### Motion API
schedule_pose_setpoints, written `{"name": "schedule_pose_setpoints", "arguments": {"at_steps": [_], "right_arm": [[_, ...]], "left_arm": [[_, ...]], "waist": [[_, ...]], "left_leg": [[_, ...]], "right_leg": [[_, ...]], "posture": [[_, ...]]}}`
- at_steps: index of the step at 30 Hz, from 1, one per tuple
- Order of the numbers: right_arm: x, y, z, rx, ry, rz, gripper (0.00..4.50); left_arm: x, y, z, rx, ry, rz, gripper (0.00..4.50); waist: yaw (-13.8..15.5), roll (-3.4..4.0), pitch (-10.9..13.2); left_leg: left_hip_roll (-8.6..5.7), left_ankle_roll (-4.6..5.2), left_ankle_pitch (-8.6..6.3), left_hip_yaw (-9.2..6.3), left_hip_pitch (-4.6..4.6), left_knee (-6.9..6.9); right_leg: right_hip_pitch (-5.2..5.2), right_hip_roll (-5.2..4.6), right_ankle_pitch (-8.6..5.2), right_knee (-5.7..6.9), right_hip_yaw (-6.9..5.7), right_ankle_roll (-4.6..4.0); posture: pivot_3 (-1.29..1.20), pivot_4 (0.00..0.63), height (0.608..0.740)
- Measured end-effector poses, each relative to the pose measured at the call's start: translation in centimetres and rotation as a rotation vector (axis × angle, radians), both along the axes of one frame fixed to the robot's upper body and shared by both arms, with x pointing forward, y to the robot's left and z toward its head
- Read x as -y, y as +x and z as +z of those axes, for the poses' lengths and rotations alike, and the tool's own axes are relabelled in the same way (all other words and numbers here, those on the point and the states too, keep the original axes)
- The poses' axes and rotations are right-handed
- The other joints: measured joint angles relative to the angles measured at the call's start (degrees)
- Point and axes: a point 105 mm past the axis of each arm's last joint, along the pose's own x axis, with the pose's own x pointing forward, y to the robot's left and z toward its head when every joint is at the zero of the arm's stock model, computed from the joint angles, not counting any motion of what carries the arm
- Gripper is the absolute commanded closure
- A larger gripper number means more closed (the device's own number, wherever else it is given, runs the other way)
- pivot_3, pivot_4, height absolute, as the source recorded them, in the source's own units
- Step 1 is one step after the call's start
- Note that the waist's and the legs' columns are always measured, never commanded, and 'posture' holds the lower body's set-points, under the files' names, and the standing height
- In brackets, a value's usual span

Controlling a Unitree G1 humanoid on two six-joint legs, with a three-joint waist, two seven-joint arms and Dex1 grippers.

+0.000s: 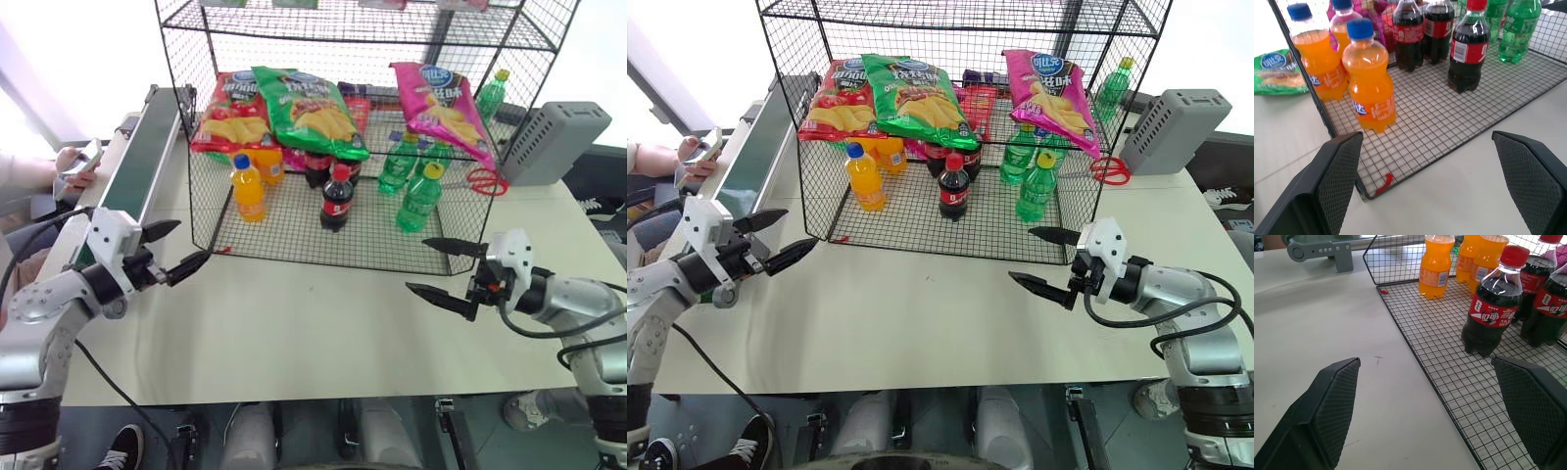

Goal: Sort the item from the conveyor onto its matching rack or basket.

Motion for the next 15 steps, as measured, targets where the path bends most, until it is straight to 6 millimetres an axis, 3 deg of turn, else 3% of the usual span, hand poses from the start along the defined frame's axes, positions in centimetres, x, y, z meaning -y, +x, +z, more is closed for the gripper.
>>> {"name": "schedule_pose_setpoints", "arguments": {"at_steps": [15], "right_arm": [[0.21, 0.46, -0.2, 0.004, -0.007, -0.02, 0.03]], "left_arm": [[-0.08, 0.15, -0.07, -0.003, 0.015, 0.009, 0.0]], "waist": [[-0.04, 0.0, 0.0]], "left_leg": [[0.01, 0.0, 0.0, 0.0, 0.01, 0.0]], "right_leg": [[0.0, 0.0, 0.0, 0.01, 0.0, 0.0]], "posture": [[0.0, 0.15, 0.74]]}}
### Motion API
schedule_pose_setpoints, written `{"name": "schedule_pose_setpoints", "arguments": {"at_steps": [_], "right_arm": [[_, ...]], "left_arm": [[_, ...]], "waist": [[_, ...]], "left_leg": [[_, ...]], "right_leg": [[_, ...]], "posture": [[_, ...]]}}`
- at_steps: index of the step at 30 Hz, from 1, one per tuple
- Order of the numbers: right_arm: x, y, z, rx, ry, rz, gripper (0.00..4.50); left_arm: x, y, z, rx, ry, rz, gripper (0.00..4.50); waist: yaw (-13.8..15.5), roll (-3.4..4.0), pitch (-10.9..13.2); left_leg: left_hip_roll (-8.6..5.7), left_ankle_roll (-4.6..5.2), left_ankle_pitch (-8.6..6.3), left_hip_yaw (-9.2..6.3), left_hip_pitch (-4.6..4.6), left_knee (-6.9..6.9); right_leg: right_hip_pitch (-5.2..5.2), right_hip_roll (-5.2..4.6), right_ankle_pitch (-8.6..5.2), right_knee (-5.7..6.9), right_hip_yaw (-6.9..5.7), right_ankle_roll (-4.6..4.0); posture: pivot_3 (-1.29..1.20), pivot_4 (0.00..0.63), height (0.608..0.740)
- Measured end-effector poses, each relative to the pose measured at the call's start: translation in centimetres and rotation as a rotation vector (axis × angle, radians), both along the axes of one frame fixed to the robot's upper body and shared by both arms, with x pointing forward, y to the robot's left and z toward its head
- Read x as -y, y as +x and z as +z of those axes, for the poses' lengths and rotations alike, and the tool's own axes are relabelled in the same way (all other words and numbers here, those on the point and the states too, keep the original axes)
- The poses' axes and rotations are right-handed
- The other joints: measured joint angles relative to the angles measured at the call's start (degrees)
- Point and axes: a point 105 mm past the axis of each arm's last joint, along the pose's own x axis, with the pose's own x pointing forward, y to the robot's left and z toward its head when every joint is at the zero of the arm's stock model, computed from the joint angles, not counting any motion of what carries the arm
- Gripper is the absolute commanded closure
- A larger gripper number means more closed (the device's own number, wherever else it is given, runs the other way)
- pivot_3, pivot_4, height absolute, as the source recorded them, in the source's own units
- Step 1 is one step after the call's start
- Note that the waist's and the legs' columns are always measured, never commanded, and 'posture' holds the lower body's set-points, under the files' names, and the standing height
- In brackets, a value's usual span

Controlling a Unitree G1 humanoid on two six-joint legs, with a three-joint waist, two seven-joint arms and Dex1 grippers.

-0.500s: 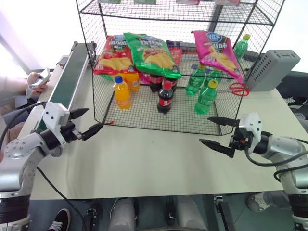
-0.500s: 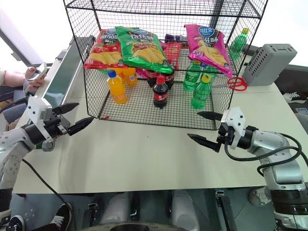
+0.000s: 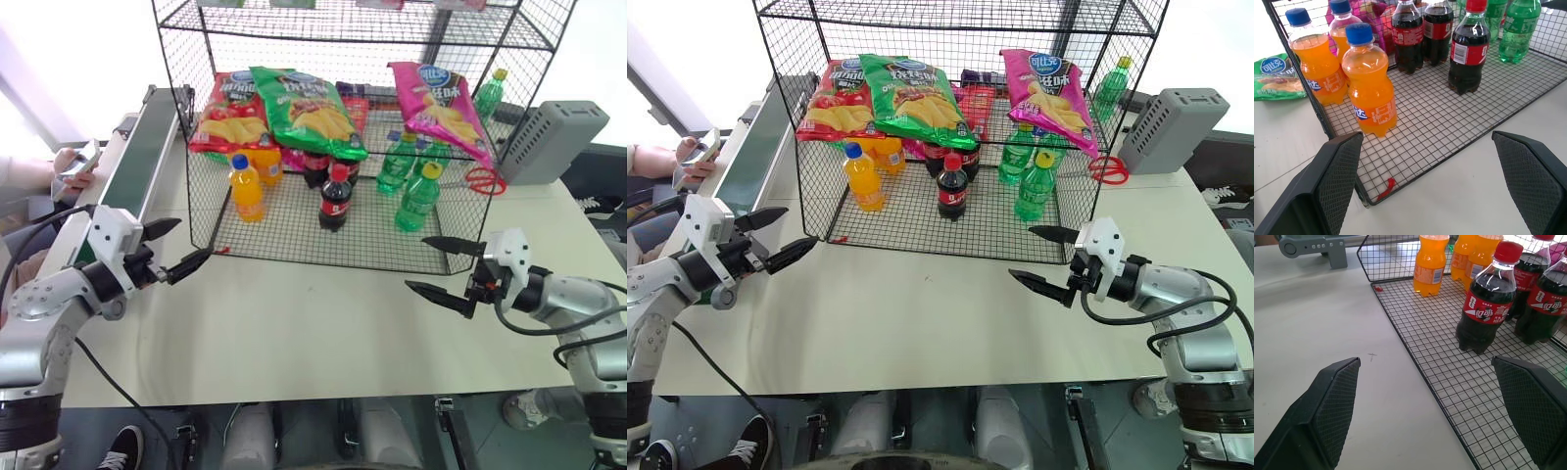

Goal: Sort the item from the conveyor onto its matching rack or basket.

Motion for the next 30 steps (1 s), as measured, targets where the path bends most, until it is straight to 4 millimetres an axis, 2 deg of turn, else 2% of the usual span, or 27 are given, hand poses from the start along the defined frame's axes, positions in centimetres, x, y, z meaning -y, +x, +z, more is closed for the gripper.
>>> {"name": "schedule_pose_setpoints", "arguments": {"at_steps": [5, 30], "right_arm": [[0.4, 0.7, 0.0, 0.01, -0.02, -0.038, 0.03], [0.4, 1.3, -0.7, 0.044, -0.067, -0.05, 0.03]], "left_arm": [[0.0, 0.0, -0.1, -0.002, 0.01, 0.003, 0.0], [0.4, 0.4, -0.3, -0.011, 0.022, -0.009, 0.0]], "waist": [[0.0, 0.0, 0.0], [-0.01, 0.0, 0.0]], "left_leg": [[0.0, 0.0, 0.0, 0.0, 0.0, 0.0], [0.0, 0.0, 0.0, 0.01, 0.01, 0.0]], "right_leg": [[0.0, 0.0, 0.0, 0.0, 0.0, 0.0], [0.0, 0.0, 0.0, 0.01, 0.0, 0.0]], "posture": [[0.0, 0.15, 0.74], [0.0, 0.15, 0.74]]}}
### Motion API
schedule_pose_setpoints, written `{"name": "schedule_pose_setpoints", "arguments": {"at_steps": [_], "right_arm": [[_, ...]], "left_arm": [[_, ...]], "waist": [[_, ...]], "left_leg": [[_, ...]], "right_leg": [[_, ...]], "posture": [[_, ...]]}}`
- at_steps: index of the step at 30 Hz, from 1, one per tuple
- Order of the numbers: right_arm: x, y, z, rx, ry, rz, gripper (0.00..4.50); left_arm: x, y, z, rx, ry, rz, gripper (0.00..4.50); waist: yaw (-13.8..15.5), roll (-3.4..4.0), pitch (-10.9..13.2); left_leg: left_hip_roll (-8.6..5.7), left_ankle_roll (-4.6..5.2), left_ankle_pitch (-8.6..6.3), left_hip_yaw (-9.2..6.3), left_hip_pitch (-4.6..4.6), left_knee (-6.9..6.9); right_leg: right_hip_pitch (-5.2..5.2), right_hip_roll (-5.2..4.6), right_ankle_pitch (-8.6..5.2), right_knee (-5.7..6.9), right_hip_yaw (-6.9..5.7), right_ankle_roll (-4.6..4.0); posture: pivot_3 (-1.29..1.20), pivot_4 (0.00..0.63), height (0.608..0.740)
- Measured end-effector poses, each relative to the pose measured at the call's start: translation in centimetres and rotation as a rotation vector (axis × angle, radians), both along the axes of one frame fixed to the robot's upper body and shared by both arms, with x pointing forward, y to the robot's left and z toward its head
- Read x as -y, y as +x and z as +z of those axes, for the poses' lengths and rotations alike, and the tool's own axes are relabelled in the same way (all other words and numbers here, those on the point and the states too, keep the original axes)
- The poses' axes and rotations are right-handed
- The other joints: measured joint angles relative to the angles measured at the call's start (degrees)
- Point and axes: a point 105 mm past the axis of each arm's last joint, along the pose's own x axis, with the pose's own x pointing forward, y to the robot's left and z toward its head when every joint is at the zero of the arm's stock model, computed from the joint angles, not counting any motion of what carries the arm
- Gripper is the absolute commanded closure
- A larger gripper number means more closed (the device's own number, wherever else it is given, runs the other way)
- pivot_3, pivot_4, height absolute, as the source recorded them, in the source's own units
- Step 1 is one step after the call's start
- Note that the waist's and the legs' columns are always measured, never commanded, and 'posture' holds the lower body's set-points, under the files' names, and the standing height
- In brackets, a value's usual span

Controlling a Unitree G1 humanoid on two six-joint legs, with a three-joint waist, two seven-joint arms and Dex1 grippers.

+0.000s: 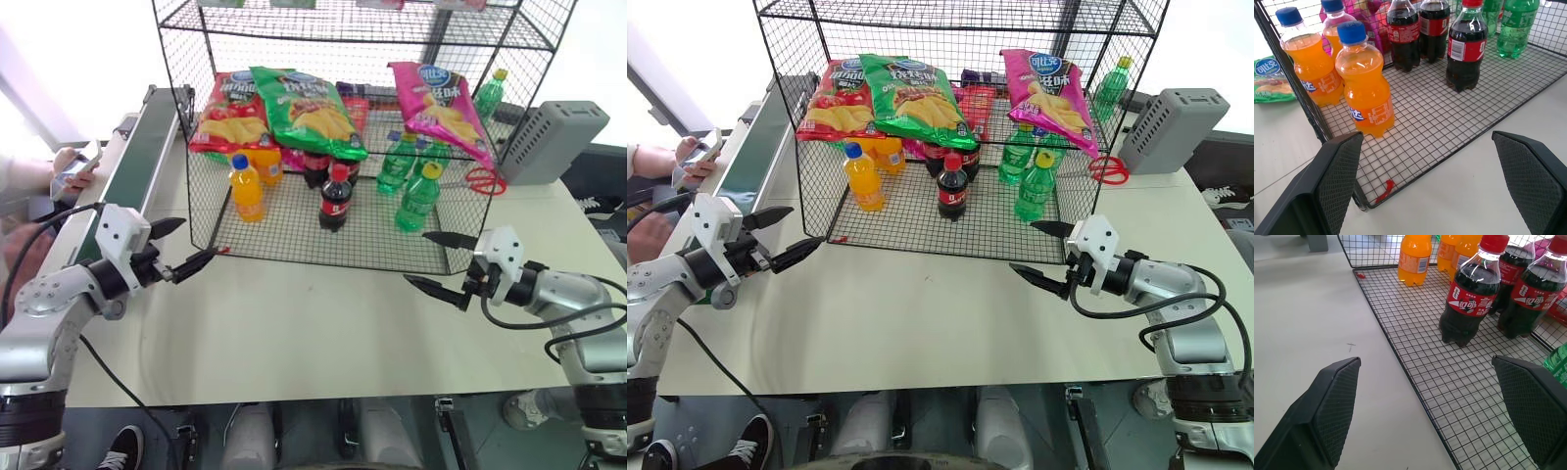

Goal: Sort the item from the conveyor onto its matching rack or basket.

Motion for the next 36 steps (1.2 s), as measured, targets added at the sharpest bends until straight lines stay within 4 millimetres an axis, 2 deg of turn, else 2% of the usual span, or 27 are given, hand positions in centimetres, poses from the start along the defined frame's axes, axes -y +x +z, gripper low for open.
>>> {"name": "schedule_pose_setpoints", "arguments": {"at_steps": [36], "right_arm": [[-0.11, 0.47, -0.17, 0.034, -0.038, 0.009, 0.03]], "left_arm": [[-0.45, -0.12, -0.92, -0.008, 0.029, -0.004, 0.0]], "waist": [[-0.01, 0.0, 0.0]], "left_leg": [[0.0, 0.0, 0.0, 0.01, 0.01, 0.0]], "right_leg": [[0.0, 0.0, 0.0, 0.02, 0.0, 0.0]], "posture": [[0.0, 0.15, 0.74]]}}
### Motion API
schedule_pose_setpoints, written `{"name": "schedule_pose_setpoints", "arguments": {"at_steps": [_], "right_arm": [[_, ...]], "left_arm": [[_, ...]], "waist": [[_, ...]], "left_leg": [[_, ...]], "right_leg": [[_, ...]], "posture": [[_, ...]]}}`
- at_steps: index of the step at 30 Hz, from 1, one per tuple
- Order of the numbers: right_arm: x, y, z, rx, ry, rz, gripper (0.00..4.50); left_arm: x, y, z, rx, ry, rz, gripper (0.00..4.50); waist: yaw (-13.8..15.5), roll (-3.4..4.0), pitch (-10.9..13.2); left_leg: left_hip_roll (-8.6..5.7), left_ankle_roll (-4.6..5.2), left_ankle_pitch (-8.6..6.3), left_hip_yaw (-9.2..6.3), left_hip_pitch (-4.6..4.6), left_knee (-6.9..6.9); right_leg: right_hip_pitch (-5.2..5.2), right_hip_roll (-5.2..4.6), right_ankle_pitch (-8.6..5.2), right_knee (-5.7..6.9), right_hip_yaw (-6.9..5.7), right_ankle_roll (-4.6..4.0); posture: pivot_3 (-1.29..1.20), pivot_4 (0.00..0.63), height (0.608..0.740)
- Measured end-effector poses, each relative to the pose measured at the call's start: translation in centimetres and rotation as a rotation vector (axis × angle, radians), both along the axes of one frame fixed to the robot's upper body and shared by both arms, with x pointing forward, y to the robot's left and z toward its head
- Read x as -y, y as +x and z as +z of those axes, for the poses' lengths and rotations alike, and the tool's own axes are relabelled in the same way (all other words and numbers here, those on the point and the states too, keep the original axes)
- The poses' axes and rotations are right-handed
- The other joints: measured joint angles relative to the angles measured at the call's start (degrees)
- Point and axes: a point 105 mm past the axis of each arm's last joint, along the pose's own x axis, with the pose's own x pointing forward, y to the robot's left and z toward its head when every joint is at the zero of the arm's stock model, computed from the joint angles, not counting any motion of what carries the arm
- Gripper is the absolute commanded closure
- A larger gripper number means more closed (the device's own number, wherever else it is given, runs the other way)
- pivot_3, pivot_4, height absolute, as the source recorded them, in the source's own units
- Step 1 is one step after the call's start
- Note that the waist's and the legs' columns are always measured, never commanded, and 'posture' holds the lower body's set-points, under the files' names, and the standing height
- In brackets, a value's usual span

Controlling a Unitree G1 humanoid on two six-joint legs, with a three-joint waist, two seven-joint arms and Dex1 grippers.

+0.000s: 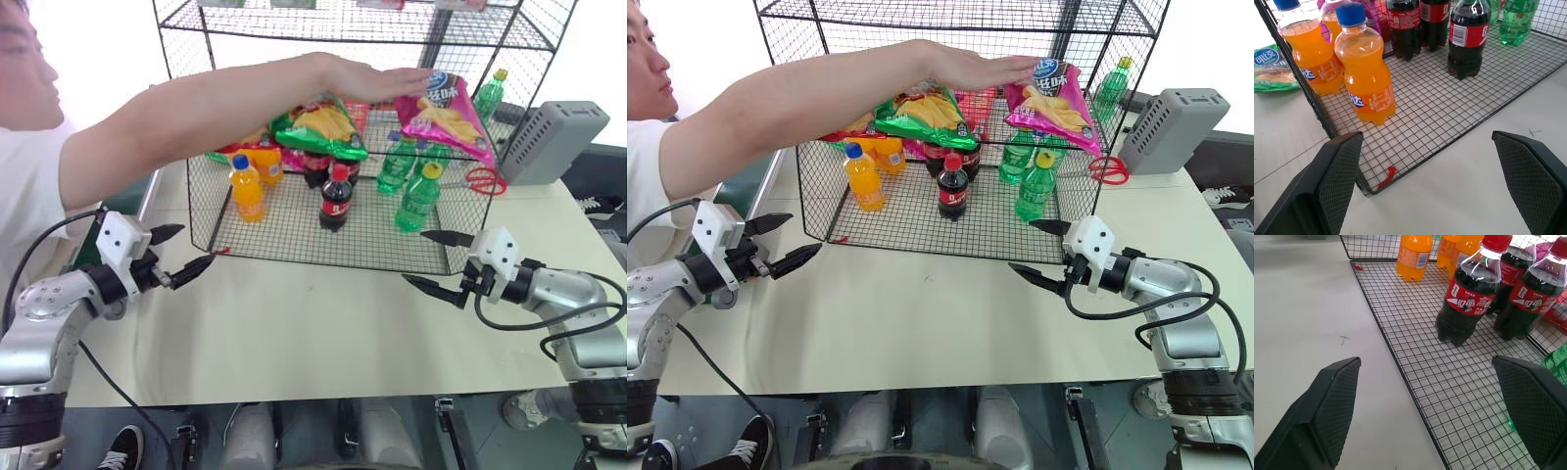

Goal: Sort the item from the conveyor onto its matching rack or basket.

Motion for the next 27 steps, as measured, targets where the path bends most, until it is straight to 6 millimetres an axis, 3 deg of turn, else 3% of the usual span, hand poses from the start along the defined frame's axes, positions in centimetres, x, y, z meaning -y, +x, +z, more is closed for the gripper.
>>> {"name": "schedule_pose_setpoints", "arguments": {"at_steps": [27], "right_arm": [[-0.72, 0.75, 0.31, 0.016, -0.019, 0.034, 0.03]], "left_arm": [[0.02, 0.24, -0.49, -0.006, -0.036, 0.028, 0.0]], "waist": [[0.01, 0.0, 0.0]], "left_leg": [[0.0, 0.0, 0.0, 0.01, 0.01, 0.0]], "right_leg": [[0.0, -0.01, 0.01, 0.02, 0.0, 0.0]], "posture": [[0.0, 0.15, 0.74]]}}
